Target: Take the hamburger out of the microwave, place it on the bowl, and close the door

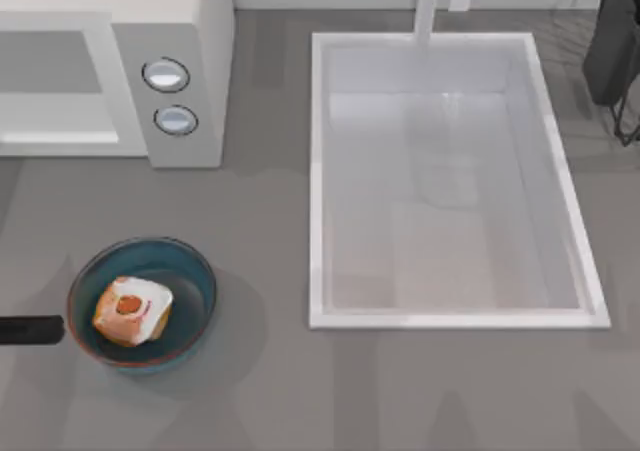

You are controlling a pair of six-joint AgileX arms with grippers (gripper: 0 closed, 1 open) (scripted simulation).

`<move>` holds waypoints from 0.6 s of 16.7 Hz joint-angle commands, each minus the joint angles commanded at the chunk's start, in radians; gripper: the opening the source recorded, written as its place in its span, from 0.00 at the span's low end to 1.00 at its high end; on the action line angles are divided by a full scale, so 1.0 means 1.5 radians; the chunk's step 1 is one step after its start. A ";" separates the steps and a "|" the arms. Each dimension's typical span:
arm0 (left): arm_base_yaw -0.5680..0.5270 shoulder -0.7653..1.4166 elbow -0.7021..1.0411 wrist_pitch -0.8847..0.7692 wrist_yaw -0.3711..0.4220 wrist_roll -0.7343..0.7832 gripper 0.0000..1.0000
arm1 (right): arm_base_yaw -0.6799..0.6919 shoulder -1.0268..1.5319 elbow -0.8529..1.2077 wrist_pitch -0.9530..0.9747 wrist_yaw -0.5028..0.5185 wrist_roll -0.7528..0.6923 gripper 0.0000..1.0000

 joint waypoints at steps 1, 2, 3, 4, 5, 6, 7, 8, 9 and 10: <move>-0.016 0.018 -0.005 0.024 -0.016 0.000 0.00 | 0.000 0.000 0.000 0.000 0.000 0.000 1.00; -0.029 0.034 -0.009 0.043 -0.029 0.001 0.00 | 0.000 0.000 0.000 0.000 0.000 0.000 1.00; -0.039 0.045 -0.012 0.056 -0.039 0.001 0.00 | 0.000 0.000 0.000 0.000 0.000 0.000 1.00; -0.044 0.051 -0.013 0.064 -0.044 0.001 0.00 | 0.000 0.000 0.000 0.000 0.000 0.000 1.00; -0.045 0.052 -0.014 0.065 -0.045 0.001 0.00 | 0.000 0.000 0.000 0.000 0.000 0.000 1.00; -0.045 0.052 -0.014 0.065 -0.045 0.001 0.00 | 0.000 0.000 0.000 0.000 0.000 0.000 1.00; -0.045 0.052 -0.014 0.065 -0.045 0.001 0.00 | 0.000 0.000 0.000 0.000 0.000 0.000 1.00; -0.041 0.062 0.000 0.063 -0.043 0.000 0.00 | 0.000 0.000 0.000 0.000 0.000 0.000 1.00; -0.041 0.065 0.001 0.065 -0.044 0.001 0.00 | 0.000 0.000 0.000 0.000 0.000 0.000 1.00; -0.044 0.074 0.002 0.074 -0.047 0.001 0.00 | 0.000 0.000 0.000 0.000 0.000 0.000 1.00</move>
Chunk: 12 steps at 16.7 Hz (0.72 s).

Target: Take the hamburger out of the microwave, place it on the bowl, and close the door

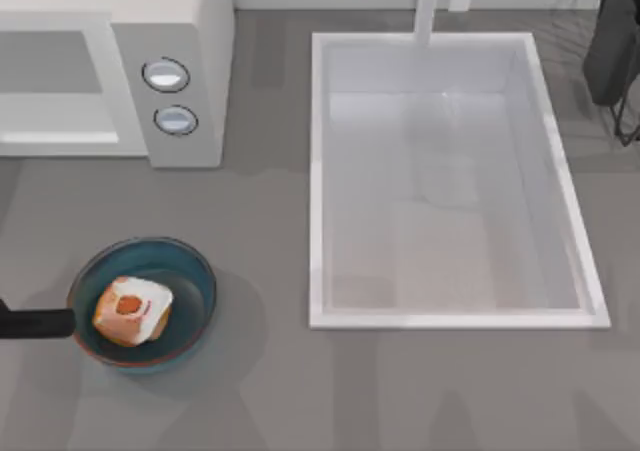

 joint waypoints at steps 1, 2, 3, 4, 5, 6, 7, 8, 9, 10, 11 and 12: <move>-0.005 0.017 0.002 0.016 -0.005 0.000 0.00 | 0.000 0.000 0.000 0.000 0.000 0.000 1.00; -0.011 0.040 0.005 0.036 -0.011 0.001 0.00 | 0.000 0.000 0.000 0.000 0.000 0.000 1.00; -0.016 0.067 0.009 0.056 -0.016 0.001 0.00 | 0.000 0.000 0.000 0.000 0.000 0.000 1.00; -0.021 0.091 0.012 0.074 -0.020 0.001 0.00 | 0.000 0.000 0.000 0.000 0.000 0.000 1.00; -0.024 0.109 0.016 0.090 -0.024 0.002 0.00 | 0.000 0.000 0.000 0.000 0.000 0.000 1.00; -0.027 0.120 0.018 0.101 -0.026 0.002 0.00 | 0.000 0.000 0.000 0.000 0.000 0.000 1.00; -0.028 0.124 0.019 0.104 -0.027 0.002 0.00 | 0.000 0.000 0.000 0.000 0.000 0.000 1.00; -0.028 0.124 0.019 0.104 -0.027 0.002 0.00 | 0.000 0.000 0.000 0.000 0.000 0.000 1.00; -0.028 0.124 0.019 0.104 -0.027 0.002 0.00 | 0.000 0.000 0.000 0.000 0.000 0.000 1.00; -0.026 0.122 0.016 0.103 -0.027 0.002 0.00 | 0.000 0.000 0.000 0.000 0.000 0.000 1.00; -0.027 0.120 0.017 0.101 -0.029 0.002 0.00 | 0.000 0.000 0.000 0.000 0.000 0.000 1.00; -0.033 0.113 0.021 0.092 -0.034 0.002 0.00 | 0.000 0.000 0.000 0.000 0.000 0.000 1.00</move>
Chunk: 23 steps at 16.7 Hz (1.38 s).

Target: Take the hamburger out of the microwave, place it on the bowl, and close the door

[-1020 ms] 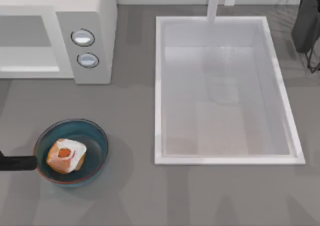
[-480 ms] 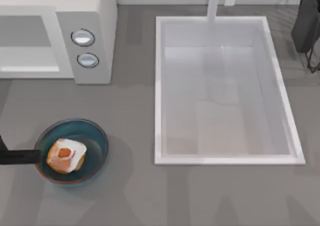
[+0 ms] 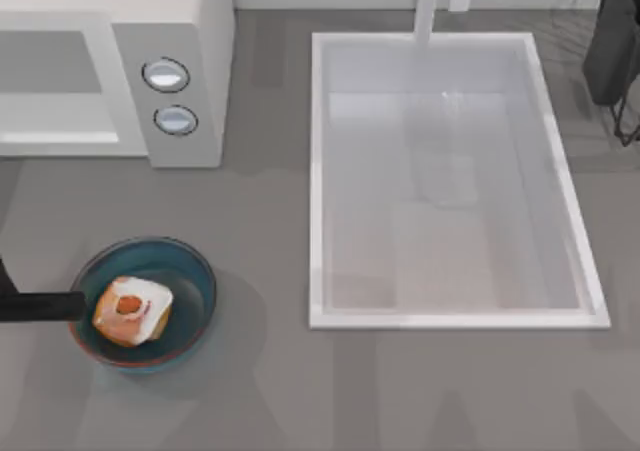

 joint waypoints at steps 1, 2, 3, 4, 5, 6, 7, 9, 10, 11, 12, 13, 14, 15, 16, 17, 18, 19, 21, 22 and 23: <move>-0.008 -0.010 0.006 -0.016 -0.008 0.000 0.00 | 0.000 0.000 0.000 0.000 0.000 0.000 1.00; -0.018 -0.022 0.013 -0.037 -0.018 0.000 0.00 | 0.000 0.000 0.000 0.000 0.000 0.000 1.00; -0.028 -0.036 0.021 -0.063 -0.028 -0.001 0.00 | 0.000 0.000 0.000 0.000 0.000 0.000 1.00; -0.039 -0.051 0.029 -0.089 -0.040 -0.001 0.00 | 0.000 0.000 0.000 0.000 0.000 0.000 1.00; -0.049 -0.065 0.036 -0.109 -0.050 -0.001 0.00 | 0.000 0.000 0.000 0.000 0.000 0.000 1.00; -0.057 -0.075 0.042 -0.123 -0.057 -0.001 0.00 | 0.000 0.000 0.000 0.000 0.000 0.000 1.00; -0.061 -0.081 0.045 -0.129 -0.061 -0.001 0.00 | 0.000 0.000 0.000 0.000 0.000 0.000 1.00; -0.061 -0.081 0.045 -0.129 -0.062 -0.001 0.00 | 0.000 0.000 0.000 0.000 0.000 0.000 1.00; -0.058 -0.079 0.043 -0.128 -0.060 -0.002 0.00 | 0.000 0.000 0.000 0.000 0.000 0.000 1.00; -0.058 -0.079 0.044 -0.128 -0.059 -0.001 0.00 | 0.000 0.000 0.000 0.000 0.000 0.000 1.00; -0.051 -0.072 0.051 -0.134 -0.052 0.006 0.00 | 0.000 0.000 0.000 0.000 0.000 0.000 1.00; -0.037 -0.058 0.066 -0.145 -0.038 0.020 0.00 | 0.000 0.000 0.000 0.000 0.000 0.000 1.00; -0.016 -0.037 0.087 -0.161 -0.017 0.041 0.00 | 0.000 0.000 0.000 0.000 0.000 0.000 1.00; 0.012 -0.009 0.115 -0.182 0.011 0.067 0.00 | 0.000 0.000 0.000 0.000 0.000 0.000 1.00; 0.047 0.026 0.150 -0.208 0.046 0.099 0.00 | 0.000 0.000 0.000 0.000 0.000 0.000 1.00; 0.090 0.068 0.191 -0.237 0.085 0.134 0.00 | 0.000 0.000 0.000 0.000 0.000 0.000 1.00; 0.139 0.116 0.240 -0.270 0.129 0.173 0.00 | 0.000 0.000 0.000 0.000 0.000 0.000 1.00; 0.195 0.171 0.294 -0.304 0.176 0.213 0.00 | 0.000 0.000 0.000 0.000 0.000 0.000 1.00; 0.320 0.293 0.411 -0.380 0.273 0.293 0.00 | 0.000 0.000 0.000 0.000 0.000 0.000 1.00; 0.387 0.359 0.472 -0.419 0.320 0.332 0.00 | 0.000 0.000 0.000 0.000 0.000 0.000 1.00; 0.455 0.426 0.533 -0.460 0.366 0.369 0.00 | 0.000 0.000 0.000 0.000 0.000 0.000 1.00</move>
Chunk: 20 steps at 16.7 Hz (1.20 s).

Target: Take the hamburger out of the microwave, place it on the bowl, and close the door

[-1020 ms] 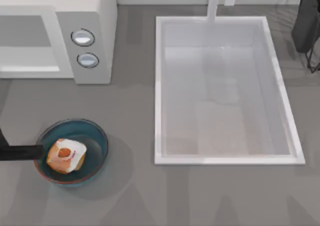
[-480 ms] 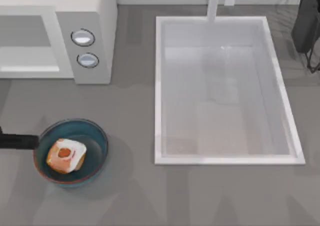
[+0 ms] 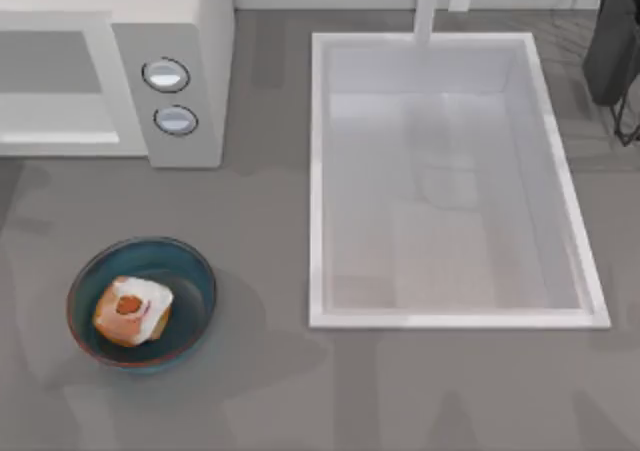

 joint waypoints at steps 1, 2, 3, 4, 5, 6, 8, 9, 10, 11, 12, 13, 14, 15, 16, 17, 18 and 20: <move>0.067 0.065 0.060 -0.041 0.043 0.035 0.00 | 0.000 0.000 0.000 0.000 0.000 0.000 1.00; 0.130 0.128 0.118 -0.083 0.082 0.068 0.00 | 0.000 0.000 0.000 0.000 0.000 0.000 1.00; 0.187 0.185 0.171 -0.125 0.119 0.099 0.00 | 0.000 0.000 0.000 0.000 0.000 0.000 1.00; 0.239 0.237 0.220 -0.166 0.152 0.127 0.00 | 0.000 0.000 0.000 0.000 0.000 0.000 1.00; 0.284 0.284 0.262 -0.205 0.180 0.151 0.00 | 0.000 0.000 0.000 0.000 0.000 0.000 1.00; 0.323 0.324 0.298 -0.243 0.204 0.173 0.00 | 0.000 0.000 0.000 0.000 0.000 0.000 1.00; 0.383 0.385 0.353 -0.310 0.239 0.208 0.00 | 0.000 0.000 0.000 0.000 0.000 0.000 1.00; 0.404 0.405 0.373 -0.337 0.252 0.220 0.00 | 0.000 0.000 0.000 0.000 0.000 0.000 1.00; 0.420 0.418 0.390 -0.359 0.263 0.230 0.00 | 0.000 0.000 0.000 0.000 0.000 0.000 1.00; 0.430 0.425 0.402 -0.374 0.271 0.238 0.00 | 0.000 0.000 0.000 0.000 0.000 0.000 1.00; 0.436 0.429 0.409 -0.383 0.276 0.242 0.00 | 0.000 0.000 0.000 0.000 0.000 0.000 1.00; 0.438 0.429 0.411 -0.386 0.278 0.244 0.00 | 0.000 0.000 0.000 0.000 0.000 0.000 1.00; 0.438 0.429 0.411 -0.386 0.278 0.244 0.00 | 0.000 0.000 0.000 0.000 0.000 0.000 1.00; 0.438 0.429 0.411 -0.386 0.278 0.244 0.00 | 0.000 0.000 0.000 0.000 0.000 0.000 1.00; 0.438 0.429 0.411 -0.386 0.278 0.244 0.00 | 0.000 0.000 0.000 0.000 0.000 0.000 1.00; 0.436 0.428 0.409 -0.384 0.276 0.244 0.00 | 0.000 0.000 0.000 0.000 0.000 0.000 1.00; 0.436 0.428 0.407 -0.382 0.276 0.244 0.00 | 0.000 0.000 0.000 0.000 0.000 0.000 1.00; 0.436 0.437 0.388 -0.358 0.276 0.244 0.00 | 0.000 0.000 0.000 0.000 0.000 0.000 1.00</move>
